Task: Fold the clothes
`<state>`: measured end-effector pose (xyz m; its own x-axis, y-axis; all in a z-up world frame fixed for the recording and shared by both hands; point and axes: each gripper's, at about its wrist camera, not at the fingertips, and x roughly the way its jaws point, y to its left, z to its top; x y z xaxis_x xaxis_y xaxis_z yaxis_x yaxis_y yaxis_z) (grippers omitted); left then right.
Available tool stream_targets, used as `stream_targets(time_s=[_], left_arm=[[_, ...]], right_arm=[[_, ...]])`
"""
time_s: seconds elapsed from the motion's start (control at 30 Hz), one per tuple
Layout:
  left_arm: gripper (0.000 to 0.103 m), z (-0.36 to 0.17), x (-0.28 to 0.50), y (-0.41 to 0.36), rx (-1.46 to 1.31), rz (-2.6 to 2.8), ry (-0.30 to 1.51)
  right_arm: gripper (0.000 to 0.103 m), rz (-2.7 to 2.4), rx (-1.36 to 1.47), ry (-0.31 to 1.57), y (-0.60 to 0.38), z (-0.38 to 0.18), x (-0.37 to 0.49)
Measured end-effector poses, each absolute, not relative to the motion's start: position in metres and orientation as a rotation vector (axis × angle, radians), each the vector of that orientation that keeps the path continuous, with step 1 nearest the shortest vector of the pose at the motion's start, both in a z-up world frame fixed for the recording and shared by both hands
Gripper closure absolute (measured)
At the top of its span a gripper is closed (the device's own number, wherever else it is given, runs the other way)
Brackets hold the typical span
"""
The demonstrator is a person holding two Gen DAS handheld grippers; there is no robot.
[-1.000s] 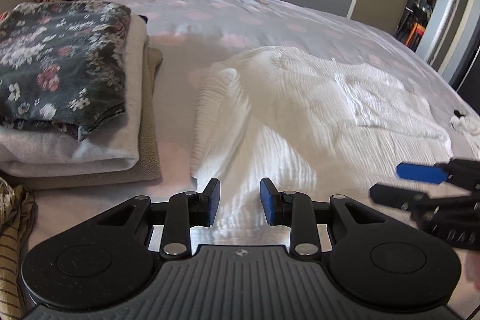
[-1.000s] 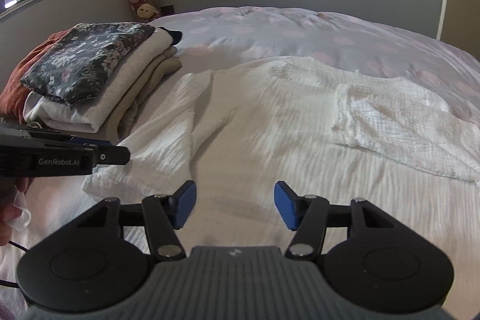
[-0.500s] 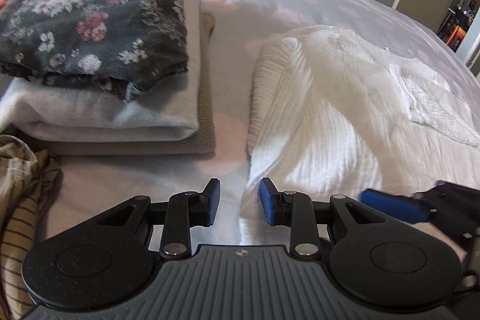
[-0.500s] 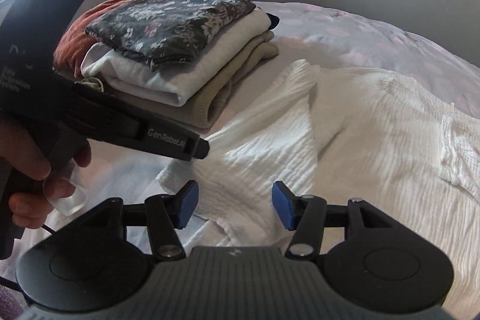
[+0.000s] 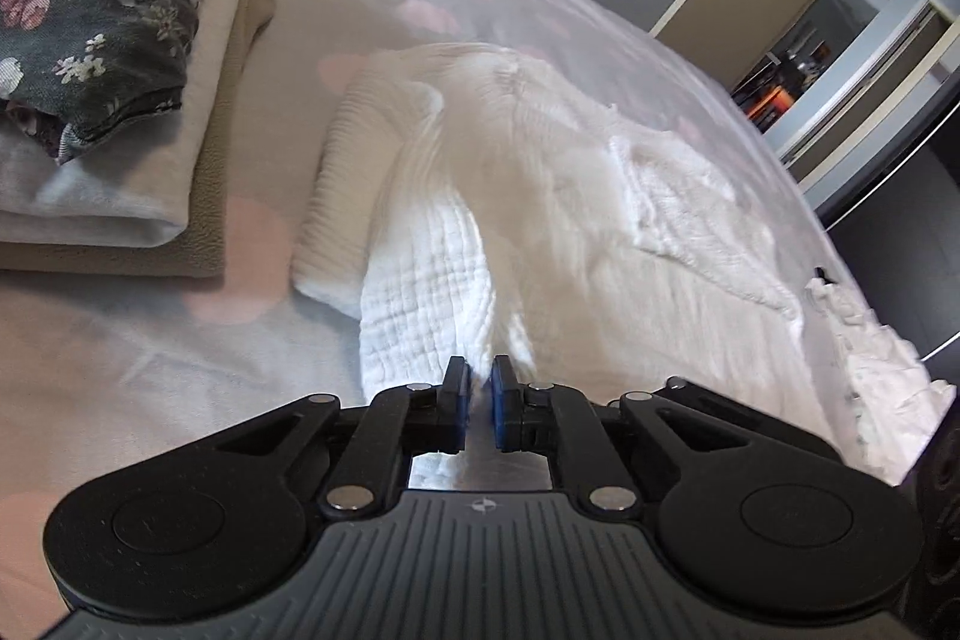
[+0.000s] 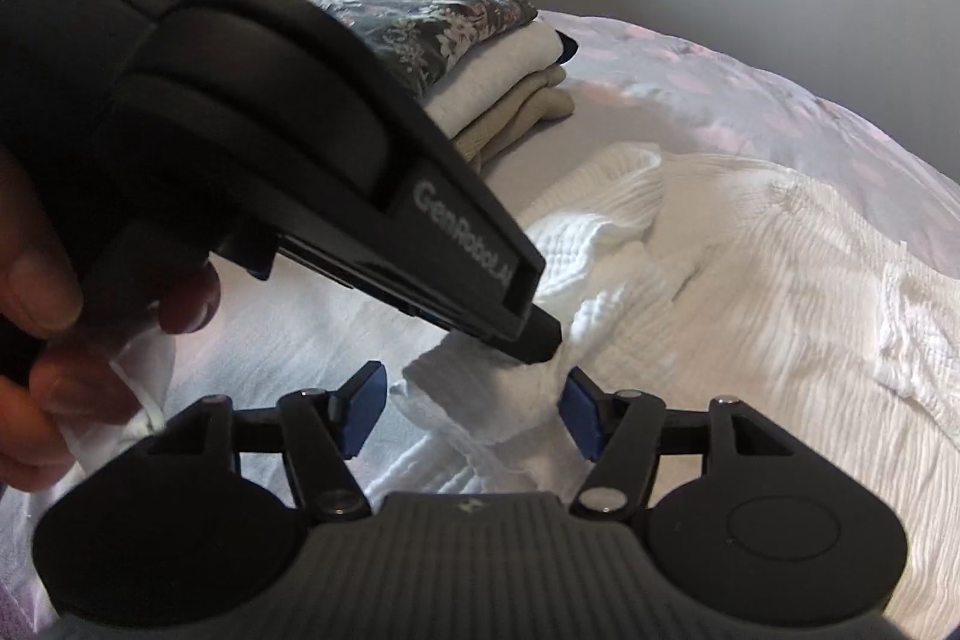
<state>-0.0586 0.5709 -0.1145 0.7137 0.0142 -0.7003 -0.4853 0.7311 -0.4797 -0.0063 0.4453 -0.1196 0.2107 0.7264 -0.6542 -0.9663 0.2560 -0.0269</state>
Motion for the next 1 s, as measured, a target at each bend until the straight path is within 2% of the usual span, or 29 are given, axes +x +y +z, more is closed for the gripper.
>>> stream_targets(time_s=[0.03, 0.13, 0.17, 0.2, 0.27, 0.3, 0.33, 0.4, 0.53, 0.77, 1.0], left_arm=[[0.097, -0.114, -0.059, 0.571, -0.719, 0.291, 0.722], [0.097, -0.110, -0.057, 0.569, -0.719, 0.266, 0.697], [0.097, -0.109, -0.057, 0.567, -0.712, 0.263, 0.686], [0.097, -0.106, -0.056, 0.565, -0.701, 0.266, 0.668], [0.088, -0.100, -0.055, 0.562, -0.680, 0.271, 0.633], [0.079, -0.098, -0.055, 0.560, -0.672, 0.277, 0.615], [0.071, -0.096, -0.056, 0.560, -0.670, 0.289, 0.596], [0.067, -0.095, -0.060, 0.563, -0.682, 0.319, 0.563], [0.067, -0.095, -0.064, 0.572, -0.703, 0.399, 0.533], [0.066, -0.107, -0.045, 0.570, -0.608, 0.452, 0.645], [0.056, -0.118, -0.018, 0.547, -0.436, 0.454, 0.715]], right_arm=[[0.045, 1.239, -0.480, 0.591, 0.444, -0.119, -0.005], [0.067, 1.219, -0.466, 0.596, 0.436, -0.116, 0.001], [0.078, 1.215, -0.456, 0.597, 0.432, -0.114, 0.004], [0.083, 1.209, -0.447, 0.598, 0.429, -0.112, 0.007], [0.089, 1.191, -0.435, 0.591, 0.420, -0.105, 0.016], [0.092, 1.181, -0.429, 0.588, 0.416, -0.101, 0.020], [0.092, 1.172, -0.423, 0.584, 0.411, -0.097, 0.025], [0.092, 1.157, -0.411, 0.572, 0.405, -0.085, 0.039], [0.093, 1.115, -0.357, 0.575, 0.396, -0.054, 0.078], [0.093, 1.013, -0.206, 0.585, 0.396, -0.004, 0.159], [0.093, 0.867, -0.135, 0.657, 0.377, -0.009, 0.231]])
